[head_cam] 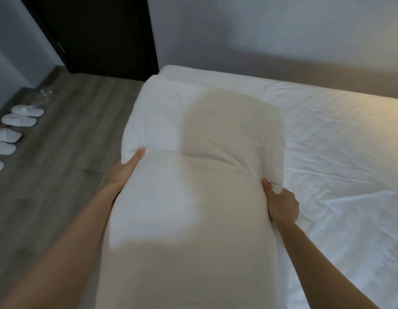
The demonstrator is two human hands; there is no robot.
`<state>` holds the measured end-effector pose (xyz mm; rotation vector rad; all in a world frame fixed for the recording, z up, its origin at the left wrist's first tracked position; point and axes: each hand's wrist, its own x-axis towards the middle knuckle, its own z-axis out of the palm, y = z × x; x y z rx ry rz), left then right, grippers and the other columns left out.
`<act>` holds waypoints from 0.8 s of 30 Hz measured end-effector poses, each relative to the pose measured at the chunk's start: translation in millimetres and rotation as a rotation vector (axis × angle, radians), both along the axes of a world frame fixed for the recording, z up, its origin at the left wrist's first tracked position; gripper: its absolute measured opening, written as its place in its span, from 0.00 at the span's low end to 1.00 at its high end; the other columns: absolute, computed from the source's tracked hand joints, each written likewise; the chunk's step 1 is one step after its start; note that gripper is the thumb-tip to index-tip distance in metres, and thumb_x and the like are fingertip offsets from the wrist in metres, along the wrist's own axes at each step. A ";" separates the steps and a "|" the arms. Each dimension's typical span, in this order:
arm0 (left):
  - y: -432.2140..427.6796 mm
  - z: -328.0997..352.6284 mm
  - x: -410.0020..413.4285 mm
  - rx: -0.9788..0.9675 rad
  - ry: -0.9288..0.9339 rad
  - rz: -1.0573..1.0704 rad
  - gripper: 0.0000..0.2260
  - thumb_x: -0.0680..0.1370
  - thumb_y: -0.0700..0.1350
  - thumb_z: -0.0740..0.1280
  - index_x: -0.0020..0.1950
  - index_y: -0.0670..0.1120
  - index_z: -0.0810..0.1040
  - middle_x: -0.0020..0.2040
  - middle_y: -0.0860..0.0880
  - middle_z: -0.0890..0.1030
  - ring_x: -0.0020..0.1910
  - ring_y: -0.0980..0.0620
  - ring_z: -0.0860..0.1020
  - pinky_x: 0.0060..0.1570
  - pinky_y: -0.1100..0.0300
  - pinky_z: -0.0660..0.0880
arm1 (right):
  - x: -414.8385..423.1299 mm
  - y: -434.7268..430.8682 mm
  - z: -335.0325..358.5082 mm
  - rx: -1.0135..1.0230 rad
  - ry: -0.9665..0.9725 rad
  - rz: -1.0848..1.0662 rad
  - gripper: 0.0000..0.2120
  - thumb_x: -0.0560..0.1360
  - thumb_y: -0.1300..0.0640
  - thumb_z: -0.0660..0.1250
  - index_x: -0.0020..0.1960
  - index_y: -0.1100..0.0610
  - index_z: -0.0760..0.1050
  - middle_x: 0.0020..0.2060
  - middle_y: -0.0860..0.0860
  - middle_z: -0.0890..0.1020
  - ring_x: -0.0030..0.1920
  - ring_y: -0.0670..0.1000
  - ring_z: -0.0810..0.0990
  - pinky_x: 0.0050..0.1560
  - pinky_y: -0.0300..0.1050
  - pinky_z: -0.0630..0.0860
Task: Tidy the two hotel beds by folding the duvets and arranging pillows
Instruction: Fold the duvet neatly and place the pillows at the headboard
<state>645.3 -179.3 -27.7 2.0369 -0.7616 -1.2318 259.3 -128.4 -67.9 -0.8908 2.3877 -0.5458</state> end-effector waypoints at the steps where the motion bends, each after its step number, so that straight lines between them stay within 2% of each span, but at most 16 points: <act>1: 15.8 8.1 -1.8 -0.007 0.001 0.002 0.46 0.61 0.75 0.69 0.69 0.45 0.72 0.65 0.46 0.77 0.61 0.44 0.76 0.64 0.48 0.71 | -1.8 15.7 6.4 -0.006 -0.003 -0.004 0.31 0.72 0.30 0.61 0.51 0.58 0.79 0.45 0.58 0.82 0.42 0.58 0.76 0.43 0.48 0.71; 4: 54.7 37.5 -7.5 -0.027 0.007 -0.010 0.49 0.63 0.76 0.66 0.72 0.42 0.69 0.68 0.44 0.74 0.65 0.43 0.73 0.65 0.51 0.69 | -5.4 53.1 32.1 -0.052 -0.014 -0.021 0.33 0.71 0.29 0.61 0.54 0.58 0.80 0.47 0.59 0.82 0.48 0.61 0.79 0.43 0.48 0.70; 6: 77.2 60.1 -10.1 -0.039 0.001 -0.047 0.47 0.67 0.75 0.64 0.73 0.40 0.68 0.70 0.42 0.72 0.67 0.42 0.72 0.63 0.52 0.68 | -7.2 76.4 52.3 -0.093 -0.022 -0.026 0.33 0.71 0.29 0.62 0.52 0.59 0.80 0.47 0.59 0.82 0.48 0.61 0.79 0.43 0.48 0.70; 9: 112.3 88.5 -11.9 -0.077 0.024 -0.102 0.47 0.66 0.76 0.63 0.72 0.42 0.69 0.69 0.43 0.73 0.64 0.43 0.73 0.58 0.53 0.68 | -11.9 118.3 82.5 -0.150 -0.025 -0.034 0.32 0.71 0.30 0.63 0.52 0.59 0.79 0.48 0.59 0.82 0.49 0.61 0.79 0.44 0.47 0.69; 12: 150.7 108.3 -24.3 -0.062 0.048 -0.145 0.52 0.61 0.79 0.64 0.72 0.43 0.69 0.69 0.45 0.73 0.63 0.43 0.75 0.62 0.50 0.70 | -25.8 171.9 104.4 -0.157 -0.023 -0.068 0.33 0.71 0.30 0.63 0.54 0.60 0.79 0.49 0.58 0.82 0.51 0.61 0.79 0.44 0.47 0.69; 14: 177.4 116.0 -42.9 -0.039 0.053 -0.177 0.51 0.63 0.78 0.64 0.73 0.42 0.67 0.69 0.44 0.72 0.62 0.44 0.74 0.60 0.51 0.70 | -40.8 212.9 110.5 -0.133 -0.025 -0.103 0.33 0.70 0.29 0.63 0.54 0.58 0.80 0.47 0.57 0.82 0.50 0.61 0.80 0.44 0.47 0.70; 17: 218.8 112.7 -77.8 0.012 0.057 -0.228 0.45 0.68 0.74 0.63 0.72 0.40 0.68 0.65 0.42 0.75 0.55 0.44 0.75 0.52 0.54 0.69 | -66.6 274.0 111.3 -0.099 -0.042 -0.163 0.30 0.69 0.29 0.64 0.54 0.54 0.82 0.44 0.56 0.82 0.45 0.59 0.78 0.43 0.47 0.71; 20: 261.0 96.6 -116.3 0.066 0.113 -0.272 0.44 0.68 0.73 0.65 0.69 0.39 0.72 0.58 0.43 0.78 0.51 0.44 0.77 0.51 0.54 0.71 | -100.5 328.1 108.6 -0.065 -0.044 -0.236 0.29 0.70 0.31 0.65 0.52 0.56 0.80 0.40 0.54 0.79 0.41 0.56 0.75 0.42 0.47 0.71; 24: 312.1 72.8 -181.4 0.153 0.152 -0.351 0.46 0.62 0.78 0.65 0.65 0.42 0.76 0.53 0.43 0.81 0.49 0.44 0.80 0.52 0.52 0.75 | -165.8 392.7 105.6 -0.004 0.001 -0.305 0.30 0.71 0.30 0.64 0.54 0.57 0.79 0.45 0.57 0.81 0.47 0.60 0.78 0.44 0.48 0.71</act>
